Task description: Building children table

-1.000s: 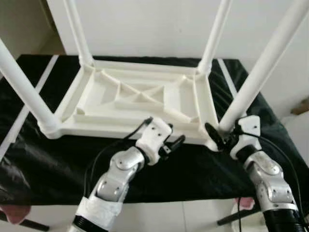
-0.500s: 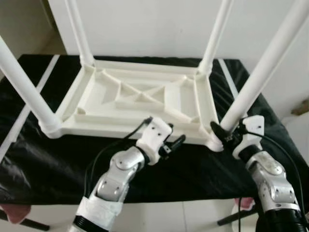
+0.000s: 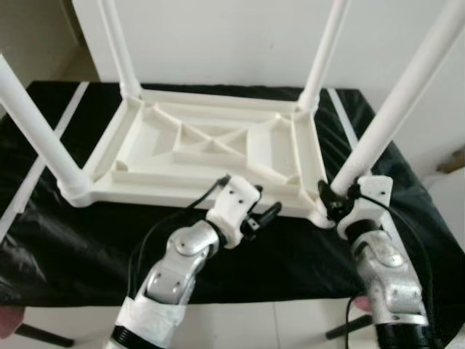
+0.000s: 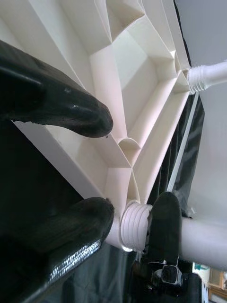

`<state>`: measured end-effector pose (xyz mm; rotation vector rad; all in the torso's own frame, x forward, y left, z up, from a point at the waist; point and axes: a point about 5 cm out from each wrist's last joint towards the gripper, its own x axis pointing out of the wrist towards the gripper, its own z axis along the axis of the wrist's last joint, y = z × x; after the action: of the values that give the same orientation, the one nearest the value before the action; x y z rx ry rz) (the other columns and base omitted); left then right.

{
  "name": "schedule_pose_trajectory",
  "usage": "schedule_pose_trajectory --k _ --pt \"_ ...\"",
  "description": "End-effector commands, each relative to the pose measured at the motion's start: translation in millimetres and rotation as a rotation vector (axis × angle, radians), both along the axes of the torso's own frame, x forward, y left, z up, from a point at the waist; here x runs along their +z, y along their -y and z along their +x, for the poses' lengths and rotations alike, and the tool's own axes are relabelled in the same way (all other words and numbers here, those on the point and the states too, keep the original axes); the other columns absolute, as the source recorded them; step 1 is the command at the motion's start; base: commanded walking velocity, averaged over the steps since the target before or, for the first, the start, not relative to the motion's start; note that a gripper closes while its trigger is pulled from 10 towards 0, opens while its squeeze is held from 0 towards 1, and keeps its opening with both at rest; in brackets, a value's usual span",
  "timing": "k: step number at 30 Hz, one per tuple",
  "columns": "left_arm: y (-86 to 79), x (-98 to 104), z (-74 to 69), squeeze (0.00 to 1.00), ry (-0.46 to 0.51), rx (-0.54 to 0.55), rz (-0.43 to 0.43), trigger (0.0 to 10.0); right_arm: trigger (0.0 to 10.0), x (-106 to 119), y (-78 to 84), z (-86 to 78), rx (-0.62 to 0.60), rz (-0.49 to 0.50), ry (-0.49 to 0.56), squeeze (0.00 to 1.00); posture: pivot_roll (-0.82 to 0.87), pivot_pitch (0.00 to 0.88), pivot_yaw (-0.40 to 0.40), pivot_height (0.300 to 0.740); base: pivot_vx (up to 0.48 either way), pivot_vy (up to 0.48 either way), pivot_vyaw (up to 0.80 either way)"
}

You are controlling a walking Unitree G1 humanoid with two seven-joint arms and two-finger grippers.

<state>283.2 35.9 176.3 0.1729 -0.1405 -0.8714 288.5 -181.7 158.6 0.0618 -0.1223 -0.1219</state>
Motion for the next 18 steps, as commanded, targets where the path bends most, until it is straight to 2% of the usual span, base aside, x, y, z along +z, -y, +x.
schedule_pose_trajectory --k 1,3,6,8,18 --pt "-1.8 -1 -1.7 0.00 -0.012 0.017 -0.010 10.0 10.0 -22 0.1 -10.2 -0.146 0.033 -0.102 0.00 -0.10 0.132 -0.039 0.740 0.000 0.000 0.00" --pt "-2.1 -1 -2.3 0.00 -0.013 0.019 -0.011 10.0 10.0 -26 -8.3 -15.0 -0.212 0.060 -0.111 0.00 -0.10 0.132 -0.040 0.740 0.000 0.000 0.00" --pt "-2.2 -1 -2.4 0.00 -0.014 0.019 -0.011 10.0 10.0 -27 -10.0 -15.8 -0.223 0.066 -0.115 0.00 -0.10 0.132 -0.040 0.740 0.000 0.000 0.00" --pt "-1.5 -2 -3.6 0.00 -0.018 0.019 -0.014 10.0 10.0 -22 -18.5 -14.1 -0.194 0.095 -0.098 0.00 -0.10 0.125 -0.038 0.740 0.000 0.000 0.00" --pt "-0.3 -1 -2.2 0.00 -0.018 0.011 -0.013 10.0 10.0 -20 -20.9 -15.0 -0.185 0.089 -0.089 0.00 -0.11 0.109 -0.038 0.740 0.000 0.000 0.00"
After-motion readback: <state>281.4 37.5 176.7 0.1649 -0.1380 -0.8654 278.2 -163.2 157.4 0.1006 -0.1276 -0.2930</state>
